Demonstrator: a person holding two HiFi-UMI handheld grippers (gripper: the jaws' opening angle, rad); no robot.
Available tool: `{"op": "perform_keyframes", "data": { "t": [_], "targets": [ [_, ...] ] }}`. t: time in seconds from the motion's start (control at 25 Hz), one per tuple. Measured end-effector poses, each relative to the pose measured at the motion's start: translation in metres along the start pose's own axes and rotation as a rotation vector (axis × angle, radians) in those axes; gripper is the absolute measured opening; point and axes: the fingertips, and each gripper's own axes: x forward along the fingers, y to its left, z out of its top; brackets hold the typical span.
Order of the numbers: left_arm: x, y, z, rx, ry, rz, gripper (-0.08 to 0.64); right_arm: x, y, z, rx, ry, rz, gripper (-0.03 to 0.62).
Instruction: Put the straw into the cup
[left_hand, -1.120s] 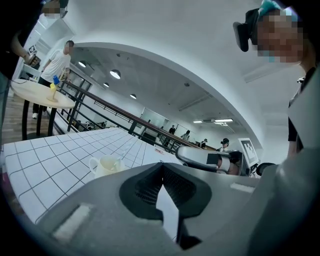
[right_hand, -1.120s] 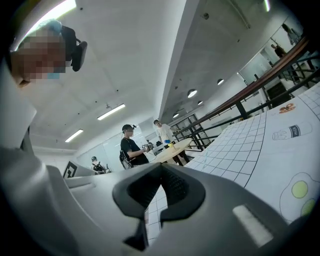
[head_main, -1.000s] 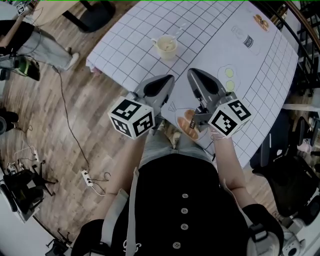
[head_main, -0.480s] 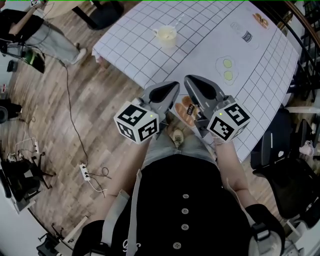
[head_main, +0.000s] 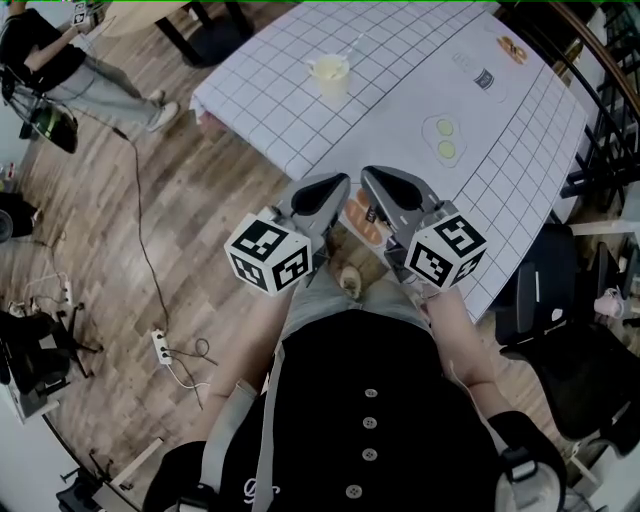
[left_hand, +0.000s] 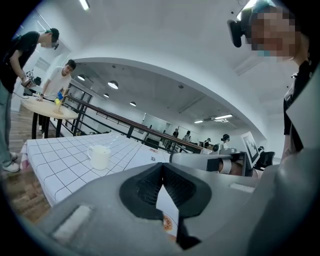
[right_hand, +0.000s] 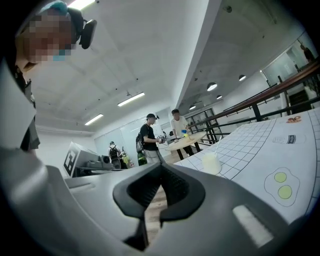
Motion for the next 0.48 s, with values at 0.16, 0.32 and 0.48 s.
{"op": "perform_keyframes", "data": {
  "t": [0.16,0.32,0.48],
  "targets": [
    [-0.005,-0.004,0.009,0.02,-0.035,0.025,0.0,-0.006,0.005,0.003,-0.041,-0.002,-0.023,-0.005],
    [-0.006,-0.007,0.015,0.05,-0.038,0.021,0.0,-0.003,0.01,0.005,-0.068,0.004,-0.028,-0.005],
    [-0.01,-0.009,0.022,0.058,-0.06,0.027,0.0,-0.002,0.016,0.011,-0.095,-0.001,-0.037,-0.005]
  ]
}}
